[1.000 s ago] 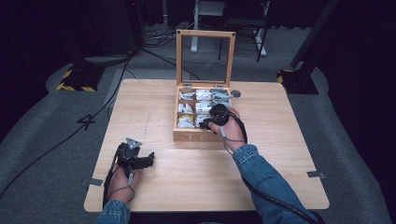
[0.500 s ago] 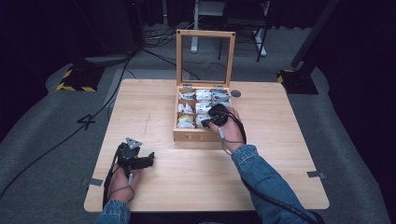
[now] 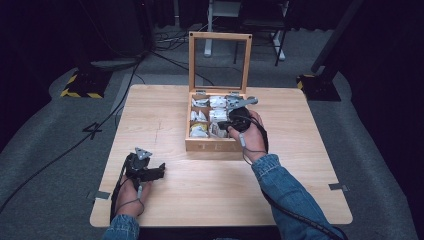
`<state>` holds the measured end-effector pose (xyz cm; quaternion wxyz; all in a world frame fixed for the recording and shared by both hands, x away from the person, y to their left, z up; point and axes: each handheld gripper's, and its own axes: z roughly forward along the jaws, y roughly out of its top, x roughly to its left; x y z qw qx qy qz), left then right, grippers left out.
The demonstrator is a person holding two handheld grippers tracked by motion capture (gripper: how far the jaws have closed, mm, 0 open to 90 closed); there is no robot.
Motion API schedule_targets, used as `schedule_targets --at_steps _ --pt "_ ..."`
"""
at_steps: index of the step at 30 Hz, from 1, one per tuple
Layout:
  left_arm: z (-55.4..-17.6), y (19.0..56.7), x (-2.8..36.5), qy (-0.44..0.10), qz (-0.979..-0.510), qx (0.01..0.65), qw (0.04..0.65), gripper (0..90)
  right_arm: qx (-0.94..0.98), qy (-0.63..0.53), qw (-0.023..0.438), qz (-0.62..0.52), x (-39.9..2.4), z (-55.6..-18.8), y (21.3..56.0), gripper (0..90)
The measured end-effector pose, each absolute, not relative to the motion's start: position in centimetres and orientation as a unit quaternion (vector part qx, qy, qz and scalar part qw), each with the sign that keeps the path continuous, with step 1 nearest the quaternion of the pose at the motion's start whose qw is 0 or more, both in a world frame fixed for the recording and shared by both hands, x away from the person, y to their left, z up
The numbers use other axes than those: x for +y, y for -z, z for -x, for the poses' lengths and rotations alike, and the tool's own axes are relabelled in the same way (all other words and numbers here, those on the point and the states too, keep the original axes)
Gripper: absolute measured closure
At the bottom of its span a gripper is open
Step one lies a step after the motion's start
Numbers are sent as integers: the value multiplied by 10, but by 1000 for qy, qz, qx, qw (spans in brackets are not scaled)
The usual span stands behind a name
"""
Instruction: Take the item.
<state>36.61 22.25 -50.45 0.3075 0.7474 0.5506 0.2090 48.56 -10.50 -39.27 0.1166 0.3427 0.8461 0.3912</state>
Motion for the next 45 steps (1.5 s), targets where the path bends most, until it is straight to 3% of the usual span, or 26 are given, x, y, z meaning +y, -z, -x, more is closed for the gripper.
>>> schedule_targets --at_steps 25,45 --pt "-366 505 222 -209 -747 551 308 146 804 -485 120 -321 -146 -448 350 900" --pt "-366 505 222 -210 -747 551 308 146 757 -535 152 -344 -205 -411 349 900"
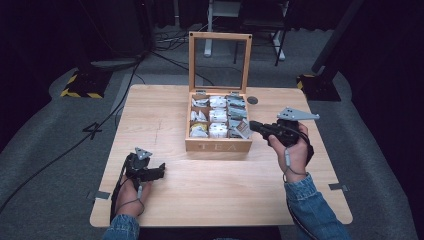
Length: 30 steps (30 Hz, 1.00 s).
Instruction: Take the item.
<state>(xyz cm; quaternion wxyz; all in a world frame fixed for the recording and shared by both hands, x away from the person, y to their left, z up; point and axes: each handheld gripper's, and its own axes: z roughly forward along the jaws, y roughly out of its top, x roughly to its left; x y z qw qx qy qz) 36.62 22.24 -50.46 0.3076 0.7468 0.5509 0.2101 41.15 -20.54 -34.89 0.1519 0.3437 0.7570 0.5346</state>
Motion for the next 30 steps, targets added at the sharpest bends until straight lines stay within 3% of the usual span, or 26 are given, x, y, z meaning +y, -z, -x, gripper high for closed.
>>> schedule_targets --at_steps 7,18,30 --pt "-366 505 222 -209 -747 551 307 146 748 -533 155 -365 -223 -408 357 900" --pt "-366 504 222 -209 -747 551 307 146 742 -496 204 -401 -251 -413 368 900" --pt "-366 505 222 -209 -748 550 307 146 737 -466 213 -441 -275 -424 390 900"
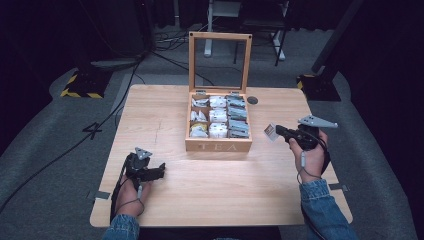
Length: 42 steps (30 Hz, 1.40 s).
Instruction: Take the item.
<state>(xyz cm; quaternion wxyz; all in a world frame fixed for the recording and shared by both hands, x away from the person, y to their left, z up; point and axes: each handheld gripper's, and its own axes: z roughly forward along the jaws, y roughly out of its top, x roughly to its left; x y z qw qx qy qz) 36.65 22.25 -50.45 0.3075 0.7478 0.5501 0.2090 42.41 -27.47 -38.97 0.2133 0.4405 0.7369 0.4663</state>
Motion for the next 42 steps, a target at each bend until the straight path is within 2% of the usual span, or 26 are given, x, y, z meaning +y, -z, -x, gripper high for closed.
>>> schedule_targets --at_steps 16,32,37,42 --pt "-366 505 222 -209 -748 550 307 146 745 -418 176 -490 -294 -443 430 900" --pt "-366 505 222 -209 -748 550 308 146 745 -397 153 -513 -304 -450 450 896" --pt "-366 505 222 -209 -748 550 307 146 740 -401 143 -522 -307 -452 454 811" --pt "-366 505 222 -209 -748 550 307 146 731 -408 144 -528 -310 -455 459 643"
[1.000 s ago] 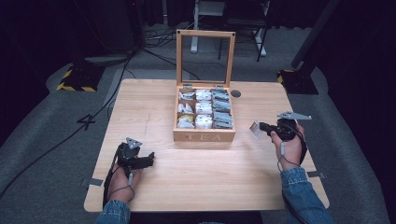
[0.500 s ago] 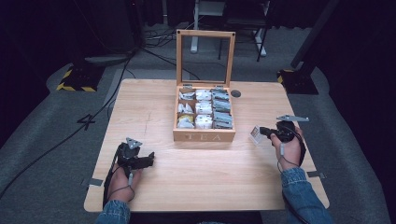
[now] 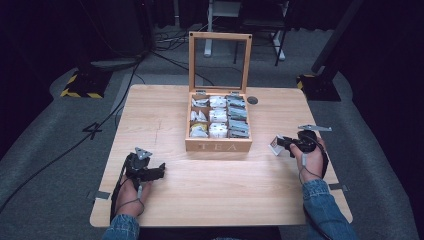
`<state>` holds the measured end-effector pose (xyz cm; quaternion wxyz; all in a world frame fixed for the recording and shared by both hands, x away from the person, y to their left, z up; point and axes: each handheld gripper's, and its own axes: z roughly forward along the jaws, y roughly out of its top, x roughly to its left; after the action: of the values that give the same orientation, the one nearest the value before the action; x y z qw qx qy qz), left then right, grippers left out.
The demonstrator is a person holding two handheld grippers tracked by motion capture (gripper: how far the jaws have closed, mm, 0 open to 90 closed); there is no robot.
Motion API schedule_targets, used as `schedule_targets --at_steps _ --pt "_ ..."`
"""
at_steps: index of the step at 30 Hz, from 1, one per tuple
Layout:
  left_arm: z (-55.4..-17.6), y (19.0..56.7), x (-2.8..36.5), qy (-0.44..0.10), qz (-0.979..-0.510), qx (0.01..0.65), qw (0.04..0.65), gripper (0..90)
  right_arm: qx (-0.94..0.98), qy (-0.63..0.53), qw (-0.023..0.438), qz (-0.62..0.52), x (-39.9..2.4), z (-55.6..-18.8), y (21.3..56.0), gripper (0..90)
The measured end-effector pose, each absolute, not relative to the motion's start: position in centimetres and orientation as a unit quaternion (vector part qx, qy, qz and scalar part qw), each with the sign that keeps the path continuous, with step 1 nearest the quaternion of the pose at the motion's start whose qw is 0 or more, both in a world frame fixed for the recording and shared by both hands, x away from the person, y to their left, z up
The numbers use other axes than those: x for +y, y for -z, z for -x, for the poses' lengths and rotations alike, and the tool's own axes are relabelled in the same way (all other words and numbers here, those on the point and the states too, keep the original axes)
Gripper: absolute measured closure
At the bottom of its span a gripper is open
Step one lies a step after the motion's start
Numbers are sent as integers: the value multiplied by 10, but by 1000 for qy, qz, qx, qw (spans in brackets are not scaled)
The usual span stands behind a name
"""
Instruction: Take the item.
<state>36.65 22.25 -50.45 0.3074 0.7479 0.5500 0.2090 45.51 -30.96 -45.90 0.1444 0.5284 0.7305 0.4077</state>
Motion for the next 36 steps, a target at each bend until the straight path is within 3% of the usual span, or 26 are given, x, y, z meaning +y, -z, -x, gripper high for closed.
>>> schedule_targets --at_steps 4,8,22,36 --pt "-366 505 222 -209 -748 550 308 146 729 -402 159 -531 -315 -458 463 539" --pt "-366 505 222 -209 -748 550 307 146 727 -402 166 -531 -319 -459 466 494" --pt "-367 504 223 -209 -748 550 307 146 729 -404 170 -526 -320 -459 464 457" --pt "-365 505 222 -211 -747 550 308 146 746 -441 160 -472 -307 -434 432 454"
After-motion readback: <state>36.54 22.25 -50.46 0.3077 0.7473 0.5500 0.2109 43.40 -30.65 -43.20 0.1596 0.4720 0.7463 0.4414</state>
